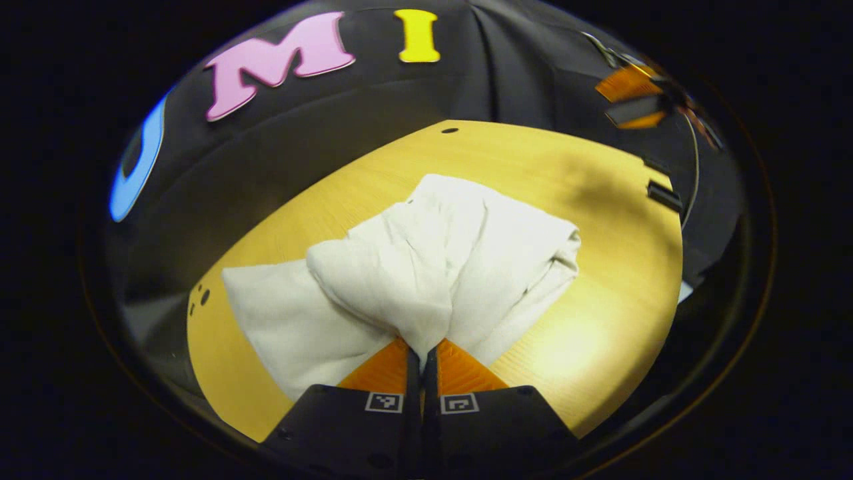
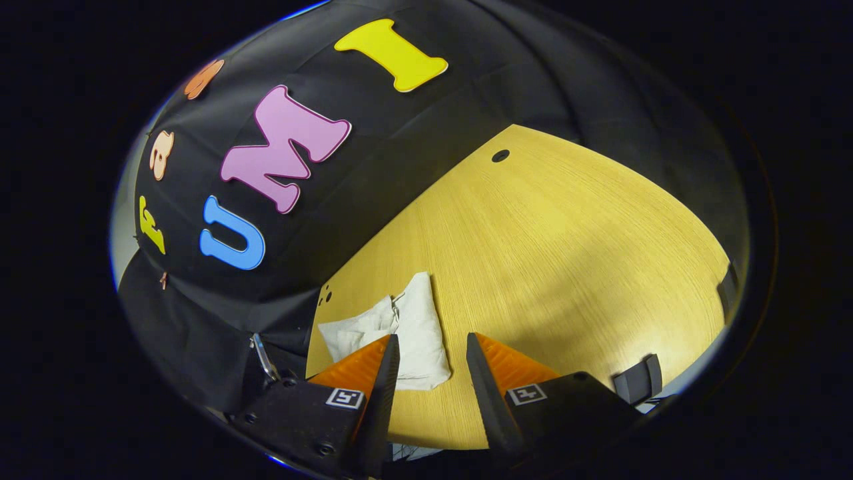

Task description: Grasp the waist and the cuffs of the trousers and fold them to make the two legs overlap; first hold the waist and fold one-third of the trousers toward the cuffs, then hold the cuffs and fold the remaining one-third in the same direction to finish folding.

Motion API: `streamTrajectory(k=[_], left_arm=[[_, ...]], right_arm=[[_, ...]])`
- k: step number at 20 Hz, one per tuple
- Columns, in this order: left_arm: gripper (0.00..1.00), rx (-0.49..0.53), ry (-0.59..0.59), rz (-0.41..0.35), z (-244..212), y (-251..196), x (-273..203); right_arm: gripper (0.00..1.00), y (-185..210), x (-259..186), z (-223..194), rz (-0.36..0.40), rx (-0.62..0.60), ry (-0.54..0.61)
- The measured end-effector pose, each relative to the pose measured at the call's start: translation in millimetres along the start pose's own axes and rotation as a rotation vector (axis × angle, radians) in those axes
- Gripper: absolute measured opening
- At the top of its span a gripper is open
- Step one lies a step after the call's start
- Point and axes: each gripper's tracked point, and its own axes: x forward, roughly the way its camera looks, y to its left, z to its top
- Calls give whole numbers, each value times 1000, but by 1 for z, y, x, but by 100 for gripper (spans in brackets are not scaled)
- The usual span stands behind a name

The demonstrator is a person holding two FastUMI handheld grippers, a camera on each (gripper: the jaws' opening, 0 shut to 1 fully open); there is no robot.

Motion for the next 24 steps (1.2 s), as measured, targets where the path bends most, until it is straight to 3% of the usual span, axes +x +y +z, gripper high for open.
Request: streamTrajectory(k=[3, 7, 8, 9, 11, 12, 14, 18, 24], left_arm=[[7, 156, 15, 57, -5, -3, 2], [23, 318, 23, 103, -9, -10, 2], [37, 338, 27, 115, -9, -10, 0], [41, 346, 31, 126, -7, -7, -2], [63, 330, 16, 147, 0, -1, -10], [75, 298, 10, 138, 4, -1, -17], [86, 214, -11, 156, 14, 9, -31], [89, -38, -42, 210, 23, 41, -62], [90, -423, -128, 226, 30, 84, -111]], right_arm=[[63, -1, 4, 2, 4, -2, 9], [63, 1, 9, 6, 18, -5, 18], [63, 1, 12, 6, 22, -9, 20], [63, 3, 13, 6, 24, -11, 24], [63, 5, 16, 5, 33, -11, 34], [63, 8, 17, 5, 42, -14, 37], [63, 9, 21, 3, 40, -28, 51], [63, 19, 25, 4, 52, -19, 54], [63, 38, 29, -7, 74, -26, 37]])
